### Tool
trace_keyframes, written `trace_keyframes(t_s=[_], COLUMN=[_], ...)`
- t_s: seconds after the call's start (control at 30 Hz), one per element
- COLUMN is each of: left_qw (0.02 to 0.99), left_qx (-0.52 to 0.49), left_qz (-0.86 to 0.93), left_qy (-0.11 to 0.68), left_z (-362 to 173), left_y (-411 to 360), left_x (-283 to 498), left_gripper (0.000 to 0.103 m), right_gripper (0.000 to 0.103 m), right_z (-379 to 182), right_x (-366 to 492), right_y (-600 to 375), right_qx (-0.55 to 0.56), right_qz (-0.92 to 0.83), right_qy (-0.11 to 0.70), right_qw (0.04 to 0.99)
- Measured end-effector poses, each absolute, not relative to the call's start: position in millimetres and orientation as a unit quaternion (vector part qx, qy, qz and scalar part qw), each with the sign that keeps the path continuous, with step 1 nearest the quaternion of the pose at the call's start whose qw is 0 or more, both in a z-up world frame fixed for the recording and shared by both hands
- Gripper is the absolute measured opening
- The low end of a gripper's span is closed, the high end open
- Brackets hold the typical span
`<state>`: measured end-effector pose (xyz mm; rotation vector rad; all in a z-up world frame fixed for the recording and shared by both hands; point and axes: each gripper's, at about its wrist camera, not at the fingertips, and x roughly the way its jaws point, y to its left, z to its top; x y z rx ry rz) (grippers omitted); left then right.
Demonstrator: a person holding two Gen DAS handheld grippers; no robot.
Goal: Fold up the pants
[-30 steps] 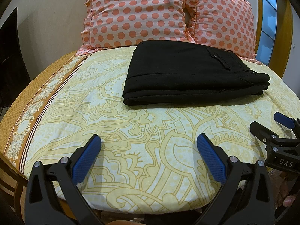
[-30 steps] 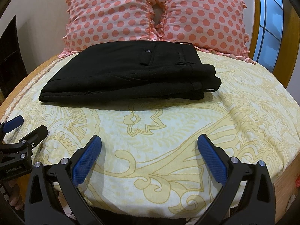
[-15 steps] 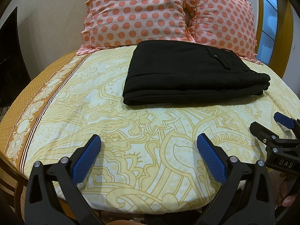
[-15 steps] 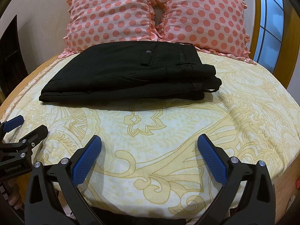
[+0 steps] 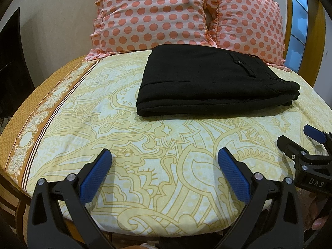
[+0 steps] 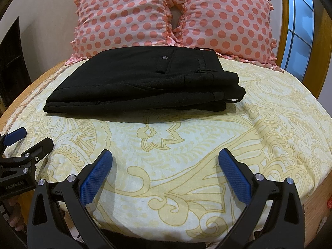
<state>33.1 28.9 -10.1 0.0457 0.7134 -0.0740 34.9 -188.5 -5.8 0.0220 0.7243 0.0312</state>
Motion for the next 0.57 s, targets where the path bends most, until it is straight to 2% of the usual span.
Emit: trace_keyframes(t_s=[0.57], left_qw=[0.936], left_qx=[0.023], left_qz=[-0.036], left_qy=[0.349], left_z=[-10.2], left_y=[33.9], left_x=[35.3], left_gripper=[0.101], right_gripper=[0.102], right_z=[-4.5], right_x=[37.4], right_y=[-184.7], right_qx=[0.011], right_qz=[0.014], right_qy=[0.353], right_qw=[0.936])
